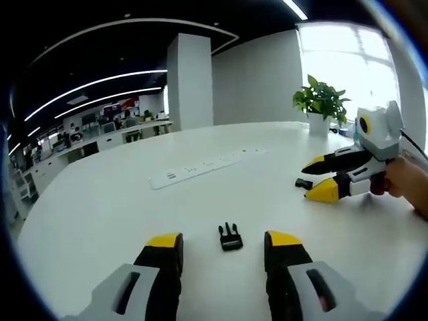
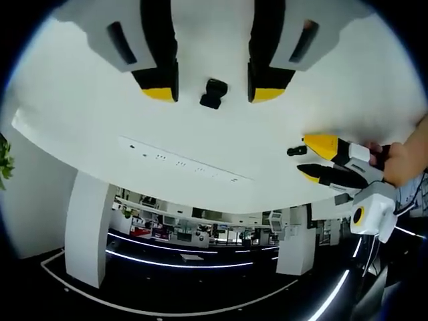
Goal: Snap the two parts of the plastic buckle together until the buckle closes and remains connected.
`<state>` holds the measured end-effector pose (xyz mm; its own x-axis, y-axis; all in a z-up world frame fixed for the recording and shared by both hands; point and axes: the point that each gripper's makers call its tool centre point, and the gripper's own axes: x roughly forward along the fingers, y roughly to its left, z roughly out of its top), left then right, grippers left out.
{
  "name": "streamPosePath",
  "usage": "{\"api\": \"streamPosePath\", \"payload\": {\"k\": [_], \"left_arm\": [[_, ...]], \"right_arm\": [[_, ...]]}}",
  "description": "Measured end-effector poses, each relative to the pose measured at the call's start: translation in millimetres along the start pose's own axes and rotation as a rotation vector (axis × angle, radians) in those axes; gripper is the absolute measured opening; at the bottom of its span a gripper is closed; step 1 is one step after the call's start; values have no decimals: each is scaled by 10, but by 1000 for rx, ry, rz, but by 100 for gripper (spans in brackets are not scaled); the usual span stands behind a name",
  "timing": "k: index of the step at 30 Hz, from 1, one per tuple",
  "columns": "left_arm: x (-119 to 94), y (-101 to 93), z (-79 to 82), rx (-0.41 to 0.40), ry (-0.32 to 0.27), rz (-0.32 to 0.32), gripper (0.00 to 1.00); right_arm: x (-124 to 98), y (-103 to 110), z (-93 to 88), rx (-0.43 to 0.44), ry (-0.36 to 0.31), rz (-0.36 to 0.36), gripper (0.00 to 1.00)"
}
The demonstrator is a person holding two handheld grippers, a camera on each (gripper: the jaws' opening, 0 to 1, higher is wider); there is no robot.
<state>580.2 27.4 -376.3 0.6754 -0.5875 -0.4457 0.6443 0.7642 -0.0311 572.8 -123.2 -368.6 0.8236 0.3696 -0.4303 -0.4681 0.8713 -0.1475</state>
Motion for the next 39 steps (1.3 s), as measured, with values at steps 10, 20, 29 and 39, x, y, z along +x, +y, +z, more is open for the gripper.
{"api": "streamPosePath", "payload": {"k": [10, 20, 29, 39], "left_arm": [[15, 7, -13, -12, 6, -6, 45], [31, 35, -17, -37, 5, -3, 44], [40, -5, -20, -25, 4, -9, 35], [41, -51, 4, 3, -3, -8, 26]], "right_arm": [[-44, 12, -34, 26, 7, 9, 35], [-27, 39, -46, 49, 4, 14, 30], [-26, 10, -56, 60, 2, 8, 29], [-8, 23, -33, 31, -4, 5, 20]]}}
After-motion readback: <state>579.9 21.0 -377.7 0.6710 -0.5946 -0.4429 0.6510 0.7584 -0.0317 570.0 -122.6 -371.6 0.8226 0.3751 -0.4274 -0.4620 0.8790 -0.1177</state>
